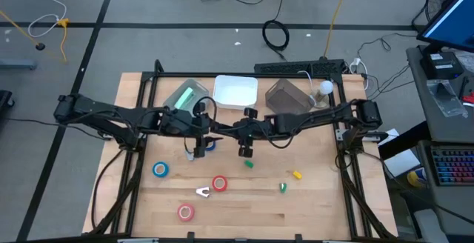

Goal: Pick and place Stapler, Stapler remover, tape
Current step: Put the black stapler into the gray bin

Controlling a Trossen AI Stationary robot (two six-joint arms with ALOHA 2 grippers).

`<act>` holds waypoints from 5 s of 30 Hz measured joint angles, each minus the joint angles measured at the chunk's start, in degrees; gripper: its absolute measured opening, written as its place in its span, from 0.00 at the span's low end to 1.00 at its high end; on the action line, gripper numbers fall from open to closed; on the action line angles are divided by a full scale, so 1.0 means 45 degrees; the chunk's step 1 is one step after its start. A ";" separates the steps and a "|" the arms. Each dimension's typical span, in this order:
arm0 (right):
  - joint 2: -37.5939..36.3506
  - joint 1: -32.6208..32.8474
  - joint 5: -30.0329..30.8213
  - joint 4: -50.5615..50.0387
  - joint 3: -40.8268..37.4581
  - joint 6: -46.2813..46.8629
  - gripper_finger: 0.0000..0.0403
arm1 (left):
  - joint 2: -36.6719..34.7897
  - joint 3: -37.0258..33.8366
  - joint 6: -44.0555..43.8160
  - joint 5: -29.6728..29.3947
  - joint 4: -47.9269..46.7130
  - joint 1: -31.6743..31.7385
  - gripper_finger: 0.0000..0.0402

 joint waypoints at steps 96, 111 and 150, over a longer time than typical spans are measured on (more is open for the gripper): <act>0.0024 0.0376 -0.0643 0.0010 0.0015 0.0286 0.54 | 0.2211 0.2001 -0.0599 0.1358 -0.3280 0.0710 0.34; 0.0024 0.0376 -0.0663 -0.3531 0.0015 0.1670 0.57 | 0.1159 0.1996 -0.3185 -0.2998 -0.6433 0.0998 0.34; -0.5115 0.0517 -0.0992 -0.4389 -0.2801 0.2009 0.55 | -0.2194 -0.3963 -0.4706 -0.6009 -0.2307 0.4290 0.34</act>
